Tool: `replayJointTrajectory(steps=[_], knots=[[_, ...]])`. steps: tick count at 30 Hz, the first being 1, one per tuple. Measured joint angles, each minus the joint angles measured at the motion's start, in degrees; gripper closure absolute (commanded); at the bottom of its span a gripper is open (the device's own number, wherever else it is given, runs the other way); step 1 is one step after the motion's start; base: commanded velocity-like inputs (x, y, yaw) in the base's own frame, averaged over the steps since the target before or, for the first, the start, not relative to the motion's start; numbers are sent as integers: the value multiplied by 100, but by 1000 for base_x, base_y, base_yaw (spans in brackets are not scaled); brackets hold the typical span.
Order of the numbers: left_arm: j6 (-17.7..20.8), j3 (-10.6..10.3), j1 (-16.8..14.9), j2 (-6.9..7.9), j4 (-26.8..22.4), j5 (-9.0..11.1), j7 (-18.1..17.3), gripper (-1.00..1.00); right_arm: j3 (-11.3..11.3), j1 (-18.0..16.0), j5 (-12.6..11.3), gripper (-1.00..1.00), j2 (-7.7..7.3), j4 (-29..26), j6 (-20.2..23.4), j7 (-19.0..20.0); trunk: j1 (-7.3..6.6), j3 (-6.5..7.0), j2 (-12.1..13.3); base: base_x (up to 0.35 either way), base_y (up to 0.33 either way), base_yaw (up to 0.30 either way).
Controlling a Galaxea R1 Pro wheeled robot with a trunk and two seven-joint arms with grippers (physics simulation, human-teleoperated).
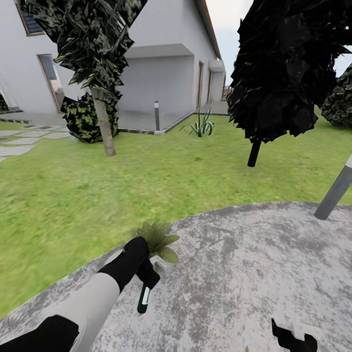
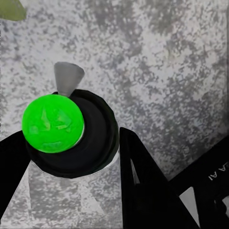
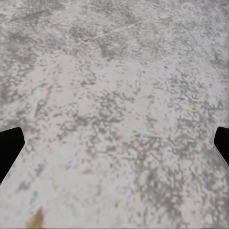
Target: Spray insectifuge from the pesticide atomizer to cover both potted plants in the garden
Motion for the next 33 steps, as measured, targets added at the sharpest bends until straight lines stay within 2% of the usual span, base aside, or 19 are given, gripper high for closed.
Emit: replayJointTrajectory(steps=[12,20,25,27,29,33], knots=[[-2,9,282,11,-1,-6,-1,100,0,1,0,-100,2,2,0,0,2,0,0,43,-17,0],[-7,37,344,12,-87,-6,5,100,0,1,-1,-100,0,2,0,0,-1,0,0,280,0,0],[-4,20,372,17,-35,-4,4,100,0,-2,-4,-100,0,2,0,0,2,0,0,44,0,0],[-9,11,614,18,-20,11,0,100,0,0,-1,-100,0,2,0,0,2,-1,0,0,0,0],[-12,10,665,18,-38,153,4,100,0,1,0,-100,0,2,0,0,2,0,0,0,0,0],[-15,25,670,-8,-101,187,6,100,0,1,-4,-100,0,2,0,0,2,0,0,0,0,0]])
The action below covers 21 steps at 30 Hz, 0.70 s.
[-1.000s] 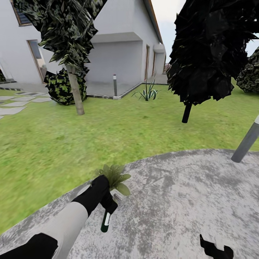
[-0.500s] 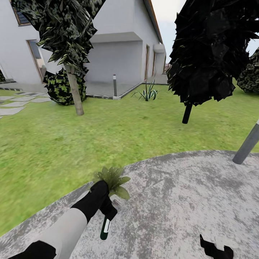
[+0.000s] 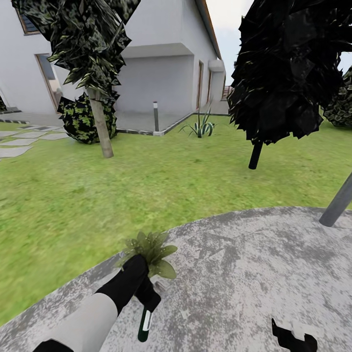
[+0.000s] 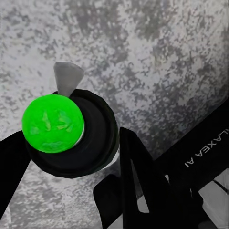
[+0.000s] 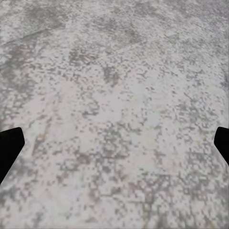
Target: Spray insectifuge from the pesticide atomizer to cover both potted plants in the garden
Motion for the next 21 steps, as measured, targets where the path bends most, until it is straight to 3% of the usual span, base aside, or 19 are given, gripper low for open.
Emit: replayJointTrajectory(steps=[4,8,15,21], knots=[[-10,4,0,20,-4,-9,-1,100,0,-2,3,-100,0,0,0,0,0,0,0,-48,0,0],[-10,9,0,32,-4,-9,1,100,0,-1,3,-100,1,0,0,0,3,0,0,-286,68,0],[-49,5,0,38,-4,-9,8,100,0,-1,3,-100,0,2,0,0,3,0,0,-290,211,0],[-411,-15,0,102,6,-18,14,100,0,0,3,-100,0,3,0,0,3,0,0,-282,230,0]])
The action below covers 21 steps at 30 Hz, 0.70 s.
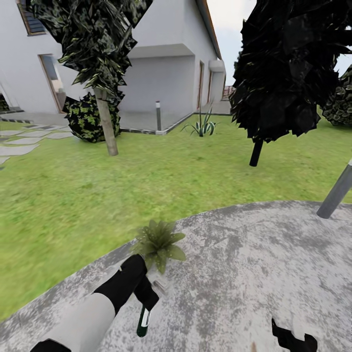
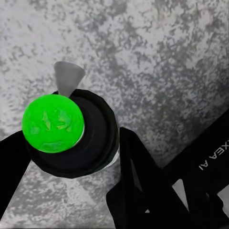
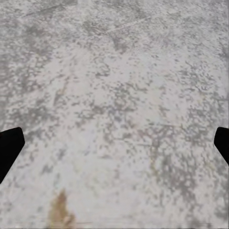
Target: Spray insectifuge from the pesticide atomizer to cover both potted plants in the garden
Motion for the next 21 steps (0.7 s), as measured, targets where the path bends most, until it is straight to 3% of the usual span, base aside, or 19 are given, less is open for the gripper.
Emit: replayJointTrajectory(steps=[5,9,12,17,21], knots=[[-448,-7,0,51,4,-25,56,100,0,-1,0,-100,8,8,0,0,0,0,0,-280,234,0],[-503,-7,0,201,59,-26,633,100,2,-1,0,-100,9,9,0,0,0,0,0,-237,241,0],[-596,21,0,242,56,22,785,100,0,-2,0,-100,9,9,0,0,-2,0,0,-44,274,0],[-1180,519,12,295,86,146,800,100,0,0,-4,-100,9,2,0,0,-3,0,0,-20,280,0],[-1729,709,100,391,157,161,794,100,0,-1,-2,-100,6,1,0,0,-2,0,0,-64,288,-4]])
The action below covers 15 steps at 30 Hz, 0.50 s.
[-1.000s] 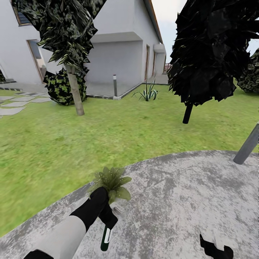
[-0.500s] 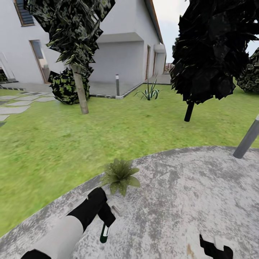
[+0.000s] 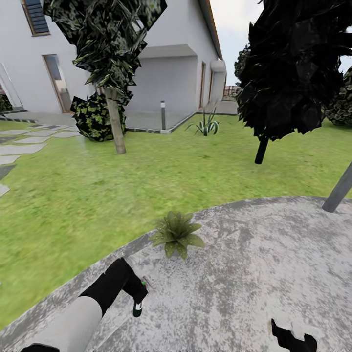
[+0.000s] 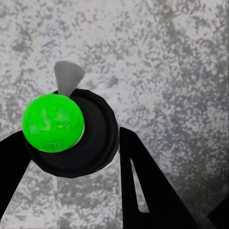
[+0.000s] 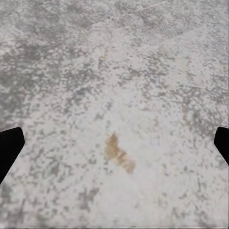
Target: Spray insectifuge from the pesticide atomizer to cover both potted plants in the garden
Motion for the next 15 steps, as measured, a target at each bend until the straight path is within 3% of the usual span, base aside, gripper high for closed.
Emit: replayJointTrajectory(steps=[5,9,15], knots=[[-456,482,29,7,29,-2,-8,100,0,0,0,-100,-5,-1,-1,-2,-1,0,0,-7,297,-191],[-489,537,30,-1,31,4,-7,100,0,2,1,-100,-6,-1,-1,0,-1,0,0,-61,297,-291],[-528,568,30,-7,32,6,1,100,0,2,2,-100,0,9,-1,0,1,0,0,-204,240,-298]])
